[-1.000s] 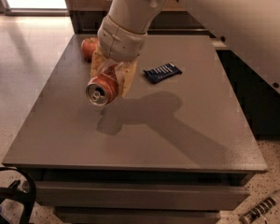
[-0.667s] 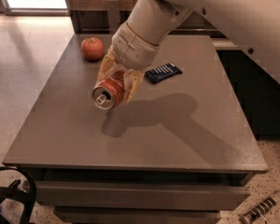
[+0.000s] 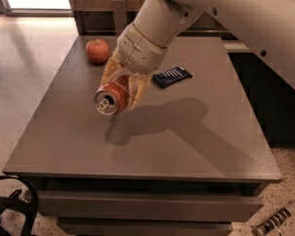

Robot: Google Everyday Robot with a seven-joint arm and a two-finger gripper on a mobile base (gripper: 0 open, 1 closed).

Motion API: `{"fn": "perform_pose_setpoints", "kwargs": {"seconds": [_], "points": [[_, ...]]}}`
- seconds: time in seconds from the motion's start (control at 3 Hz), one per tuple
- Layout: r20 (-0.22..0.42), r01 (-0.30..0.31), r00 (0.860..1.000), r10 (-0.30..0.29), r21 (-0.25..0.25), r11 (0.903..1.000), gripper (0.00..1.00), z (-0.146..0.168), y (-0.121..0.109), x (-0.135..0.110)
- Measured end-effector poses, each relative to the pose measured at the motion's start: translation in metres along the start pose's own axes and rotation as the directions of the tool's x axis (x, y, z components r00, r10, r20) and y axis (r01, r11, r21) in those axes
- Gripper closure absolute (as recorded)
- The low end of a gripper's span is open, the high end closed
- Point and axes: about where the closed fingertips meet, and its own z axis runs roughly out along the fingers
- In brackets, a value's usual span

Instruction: Place coke can upright

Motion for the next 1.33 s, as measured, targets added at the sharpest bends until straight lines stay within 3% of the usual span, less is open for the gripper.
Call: {"fn": "perform_pose_setpoints", "kwargs": {"seconds": [0.33, 0.67, 1.0, 1.33], "points": [[0.06, -0.121, 0.991, 0.118, 0.046, 0.9915, 1.0, -0.002, 0.001, -0.011], [0.104, -0.251, 0.965, 0.241, 0.097, 0.9632, 1.0, -0.003, -0.004, -0.022], [0.169, -0.39, 0.917, 0.361, 0.185, 0.9021, 1.0, 0.002, -0.013, -0.033], [0.216, -0.437, 0.897, 0.386, 0.288, 0.8522, 1.0, 0.007, -0.022, -0.03]]}}
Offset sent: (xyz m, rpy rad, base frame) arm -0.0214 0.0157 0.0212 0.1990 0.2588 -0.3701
